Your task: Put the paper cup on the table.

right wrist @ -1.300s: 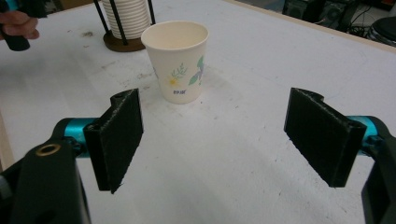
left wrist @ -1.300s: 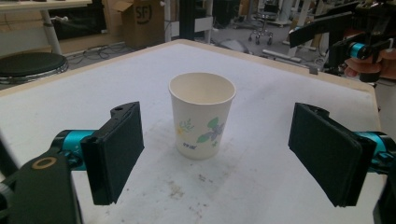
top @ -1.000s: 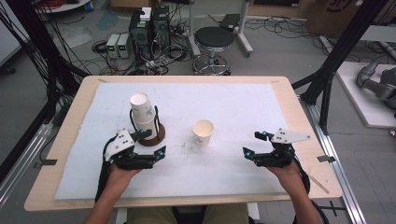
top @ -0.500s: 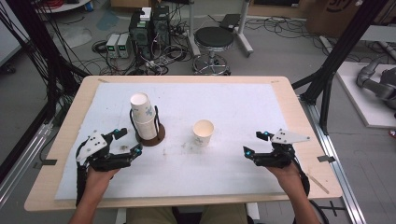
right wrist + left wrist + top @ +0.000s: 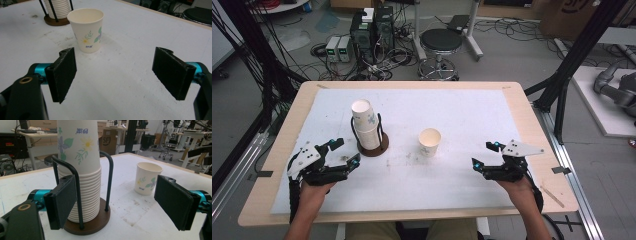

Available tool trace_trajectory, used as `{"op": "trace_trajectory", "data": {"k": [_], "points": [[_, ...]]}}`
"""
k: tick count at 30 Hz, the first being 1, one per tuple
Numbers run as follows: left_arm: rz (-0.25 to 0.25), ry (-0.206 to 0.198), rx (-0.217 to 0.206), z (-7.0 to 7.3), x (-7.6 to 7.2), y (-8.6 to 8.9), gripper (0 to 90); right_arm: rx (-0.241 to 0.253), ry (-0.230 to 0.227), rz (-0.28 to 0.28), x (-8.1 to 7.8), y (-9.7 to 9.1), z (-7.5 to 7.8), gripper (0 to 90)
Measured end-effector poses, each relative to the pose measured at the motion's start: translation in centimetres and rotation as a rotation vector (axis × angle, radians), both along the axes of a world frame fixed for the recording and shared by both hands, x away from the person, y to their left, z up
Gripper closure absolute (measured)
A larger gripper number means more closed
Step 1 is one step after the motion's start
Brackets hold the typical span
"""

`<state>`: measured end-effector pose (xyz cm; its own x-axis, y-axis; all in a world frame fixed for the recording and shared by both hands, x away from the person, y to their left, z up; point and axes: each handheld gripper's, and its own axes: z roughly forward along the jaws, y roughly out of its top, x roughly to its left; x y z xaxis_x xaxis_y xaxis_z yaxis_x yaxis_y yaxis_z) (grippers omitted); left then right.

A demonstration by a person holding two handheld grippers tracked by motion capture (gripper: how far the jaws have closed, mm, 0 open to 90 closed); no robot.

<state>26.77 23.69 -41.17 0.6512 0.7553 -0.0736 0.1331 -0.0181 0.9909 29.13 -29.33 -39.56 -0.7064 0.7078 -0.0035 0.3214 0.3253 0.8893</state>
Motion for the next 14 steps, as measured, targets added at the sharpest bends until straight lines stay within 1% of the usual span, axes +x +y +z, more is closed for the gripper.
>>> {"op": "trace_trajectory", "data": {"k": [12,14], "points": [[0.001,0.003,0.000,-0.12,0.02,-0.07,18.6,0.010,-0.005,-0.001,-0.11,-0.35,-0.05,20.0],[0.004,0.000,-0.007,-0.07,0.05,-0.11,18.6,0.013,-0.002,-0.004,-0.12,-0.51,-0.04,20.0]]}}
